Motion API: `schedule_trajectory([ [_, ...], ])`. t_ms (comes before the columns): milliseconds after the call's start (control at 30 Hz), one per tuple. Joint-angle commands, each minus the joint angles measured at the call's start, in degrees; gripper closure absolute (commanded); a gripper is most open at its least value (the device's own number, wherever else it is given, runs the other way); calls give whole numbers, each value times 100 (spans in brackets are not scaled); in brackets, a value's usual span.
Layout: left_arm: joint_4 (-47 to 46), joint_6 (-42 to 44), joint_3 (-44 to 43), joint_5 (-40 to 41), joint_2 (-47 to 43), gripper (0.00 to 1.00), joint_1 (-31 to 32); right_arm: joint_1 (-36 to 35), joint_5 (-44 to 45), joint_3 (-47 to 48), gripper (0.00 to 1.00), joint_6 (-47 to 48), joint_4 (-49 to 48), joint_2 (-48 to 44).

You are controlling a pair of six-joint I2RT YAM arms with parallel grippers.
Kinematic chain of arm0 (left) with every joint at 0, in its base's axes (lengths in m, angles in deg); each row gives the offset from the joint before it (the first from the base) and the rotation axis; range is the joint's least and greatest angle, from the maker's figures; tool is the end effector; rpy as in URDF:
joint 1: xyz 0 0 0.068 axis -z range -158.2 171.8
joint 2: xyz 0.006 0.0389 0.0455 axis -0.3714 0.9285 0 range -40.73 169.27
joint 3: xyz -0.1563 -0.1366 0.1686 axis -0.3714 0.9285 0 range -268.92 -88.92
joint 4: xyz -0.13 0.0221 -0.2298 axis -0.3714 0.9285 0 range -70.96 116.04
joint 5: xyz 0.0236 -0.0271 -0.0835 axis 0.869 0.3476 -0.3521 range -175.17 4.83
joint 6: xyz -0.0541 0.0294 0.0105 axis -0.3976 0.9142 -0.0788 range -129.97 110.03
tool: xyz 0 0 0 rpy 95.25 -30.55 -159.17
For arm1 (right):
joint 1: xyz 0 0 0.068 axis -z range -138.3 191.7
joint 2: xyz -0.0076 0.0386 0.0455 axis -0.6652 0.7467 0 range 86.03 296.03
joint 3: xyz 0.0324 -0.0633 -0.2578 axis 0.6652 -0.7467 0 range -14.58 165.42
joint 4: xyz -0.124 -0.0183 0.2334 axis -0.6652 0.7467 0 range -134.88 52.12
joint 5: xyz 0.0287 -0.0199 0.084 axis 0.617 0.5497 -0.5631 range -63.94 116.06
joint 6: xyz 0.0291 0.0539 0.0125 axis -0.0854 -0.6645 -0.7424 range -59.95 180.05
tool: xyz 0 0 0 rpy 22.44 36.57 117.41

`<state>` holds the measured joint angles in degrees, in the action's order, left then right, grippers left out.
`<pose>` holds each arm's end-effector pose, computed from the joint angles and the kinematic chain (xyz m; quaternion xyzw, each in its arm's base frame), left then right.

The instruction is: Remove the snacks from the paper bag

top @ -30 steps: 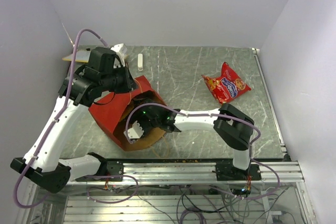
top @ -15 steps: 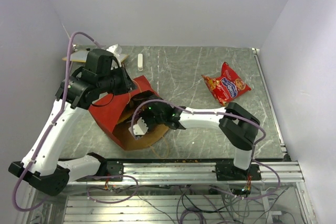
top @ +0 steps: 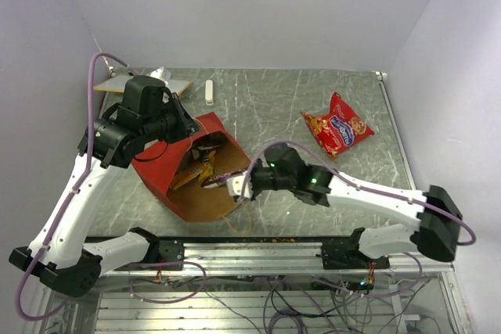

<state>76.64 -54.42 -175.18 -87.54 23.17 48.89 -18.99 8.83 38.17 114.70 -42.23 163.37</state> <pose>0.1885 -0.0986 0.4256 -0.1246 0.8791 -0.2836 0.3623 0.1448 0.2865 0.2620 -0.7550 0.3855 0.1548 0.5074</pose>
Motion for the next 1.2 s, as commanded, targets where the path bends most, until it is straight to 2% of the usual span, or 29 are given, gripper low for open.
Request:
schedule_trajectory([
  [0, -226, -255, 115, 132, -46, 93, -37, 43, 30, -628, 100, -2141, -234, -952],
  [167, -151, -350, 258, 369, -88, 93, -39, 47, 689, -1213, 100, -4406, -653, -2195],
  [267, -202, -436, 306, 414, -50, 93, -42, 35, 1051, -1528, 100, -4851, -664, -2960],
  [367, -199, -440, 241, 327, 32, 93, -37, 31, 1921, -1455, 100, -5051, -304, -3477],
  [433, -227, -397, 179, 235, 77, 93, -37, 36, 2804, -1221, 100, -5323, -66, -3651],
  [533, -201, -329, 87, 241, 124, 93, -37, 37, 4773, -687, 100, -5581, 256, -3437],
  [633, -242, -348, 43, 208, 150, 93, -37, 81, 6542, 33, 100, -5161, 555, -2782],
  [733, -498, -429, 178, -13, 141, 93, -39, 370, 6606, 356, 100, -4491, 373, -2190],
  [800, -606, -431, 229, -115, 148, 93, -38, 913, 6535, 419, 100, -4624, 177, -1897],
  [933, -598, -235, 136, -95, 226, 93, -37, 2139, 5844, 655, 100, -5896, 421, -1427],
  [1033, -695, -138, 162, -182, 225, 93, -38, 2792, 5486, 766, 100, -6729, 769, -1158],
  [1167, -898, -211, 353, -408, 149, 93, -37, 3578, 5517, 861, 100, -7555, 1323, -996],
])
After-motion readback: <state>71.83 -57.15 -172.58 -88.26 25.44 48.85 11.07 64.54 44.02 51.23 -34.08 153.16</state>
